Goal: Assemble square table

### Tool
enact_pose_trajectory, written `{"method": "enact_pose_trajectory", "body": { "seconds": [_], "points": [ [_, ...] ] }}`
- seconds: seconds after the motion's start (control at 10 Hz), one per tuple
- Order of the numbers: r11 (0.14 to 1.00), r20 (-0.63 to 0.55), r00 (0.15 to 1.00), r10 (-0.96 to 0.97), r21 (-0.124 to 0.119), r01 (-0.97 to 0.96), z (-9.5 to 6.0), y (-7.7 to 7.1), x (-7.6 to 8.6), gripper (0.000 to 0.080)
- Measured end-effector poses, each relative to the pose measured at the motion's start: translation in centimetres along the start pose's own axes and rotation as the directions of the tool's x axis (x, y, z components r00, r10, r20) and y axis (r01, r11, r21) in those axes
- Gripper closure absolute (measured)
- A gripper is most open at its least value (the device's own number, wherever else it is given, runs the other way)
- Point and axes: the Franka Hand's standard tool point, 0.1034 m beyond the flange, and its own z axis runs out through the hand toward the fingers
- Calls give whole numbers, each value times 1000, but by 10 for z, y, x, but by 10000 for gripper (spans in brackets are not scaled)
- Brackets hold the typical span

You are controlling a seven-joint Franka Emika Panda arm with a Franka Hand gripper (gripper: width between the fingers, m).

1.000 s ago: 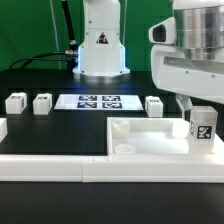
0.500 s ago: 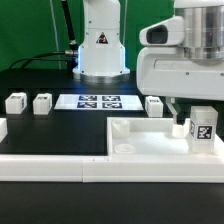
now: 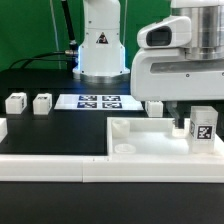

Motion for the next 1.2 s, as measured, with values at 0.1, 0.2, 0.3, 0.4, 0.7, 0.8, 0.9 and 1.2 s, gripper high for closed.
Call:
{"method": "enact_pose_trajectory", "body": {
  "seconds": [0.1, 0.2, 0.3, 0.4, 0.7, 0.8, 0.9, 1.2],
  "points": [
    [999, 0, 999, 47, 0, -47, 0, 0, 0, 423],
    [991, 1, 991, 137, 1, -137, 0, 0, 0, 510],
    [979, 1, 979, 205, 0, -205, 0, 0, 0, 510],
    [963, 1, 963, 270, 1, -270, 0, 0, 0, 509],
    [807, 1, 807, 591, 4, -591, 0, 2, 1, 509],
    [775, -4, 775, 632, 15, -632, 1, 5, 3, 509],
    [735, 8, 736, 677, 32, -677, 0, 7, 2, 509],
    [594, 13, 594, 804, 28, -804, 0, 6, 1, 509]
  ]
}}
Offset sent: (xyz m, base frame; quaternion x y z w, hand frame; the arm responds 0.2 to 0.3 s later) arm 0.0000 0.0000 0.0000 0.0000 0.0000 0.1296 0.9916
